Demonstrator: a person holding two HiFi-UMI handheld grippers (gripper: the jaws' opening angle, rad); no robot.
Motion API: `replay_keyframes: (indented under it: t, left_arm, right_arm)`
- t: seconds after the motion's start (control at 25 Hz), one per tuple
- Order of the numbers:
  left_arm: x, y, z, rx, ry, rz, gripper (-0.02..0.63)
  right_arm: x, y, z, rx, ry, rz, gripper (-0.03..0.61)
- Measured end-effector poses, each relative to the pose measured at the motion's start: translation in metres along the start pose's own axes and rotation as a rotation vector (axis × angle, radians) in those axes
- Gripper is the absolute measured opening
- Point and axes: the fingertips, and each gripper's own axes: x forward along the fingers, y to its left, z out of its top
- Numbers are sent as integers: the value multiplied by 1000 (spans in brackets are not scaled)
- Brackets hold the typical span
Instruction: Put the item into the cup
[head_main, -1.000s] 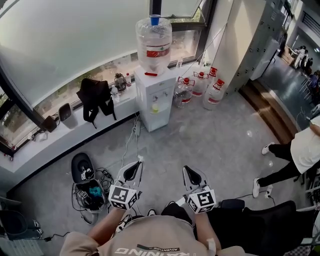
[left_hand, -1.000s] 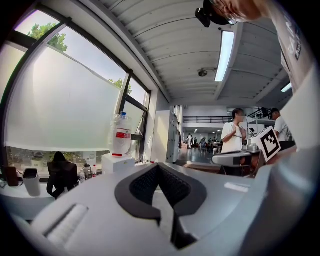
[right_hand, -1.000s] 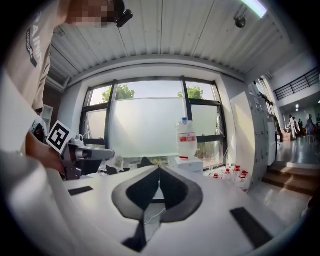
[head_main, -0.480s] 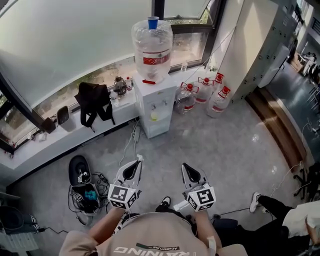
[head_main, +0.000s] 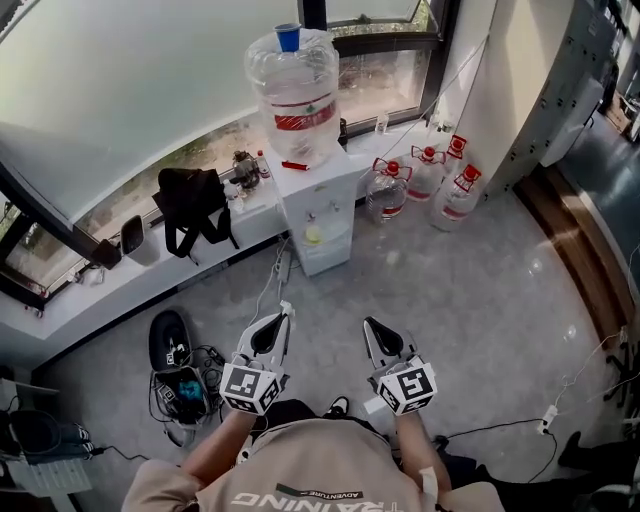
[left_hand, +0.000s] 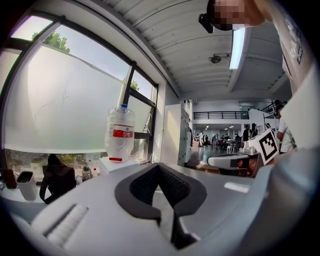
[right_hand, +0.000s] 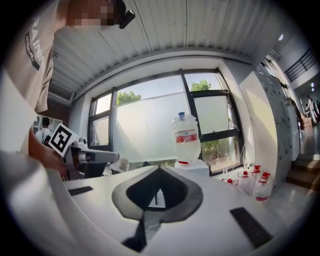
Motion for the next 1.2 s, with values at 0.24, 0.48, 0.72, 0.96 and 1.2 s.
replay_keyframes:
  t: [0.24,0.48,0.72,0.96,1.2]
  left_arm:
    - [36,8,2,1,21,-23,8]
    - [76,45,9,2,6,-52,9]
    - [101,88,22,5,-5,-91,8]
    - [127,129,24,5,-9,-126,9]
    - [148,152,15,-16,14,-157,8]
  right_arm:
    - [25,-25,-2,22,17,-3,11]
    - [66,-37,-1,16,30,-23,11]
    - [111,-44,22,-14,22,-72,11]
    - [151,-49,23,-24,31,-114,11]
    - [178,-54,20,-4,49,-142,11]
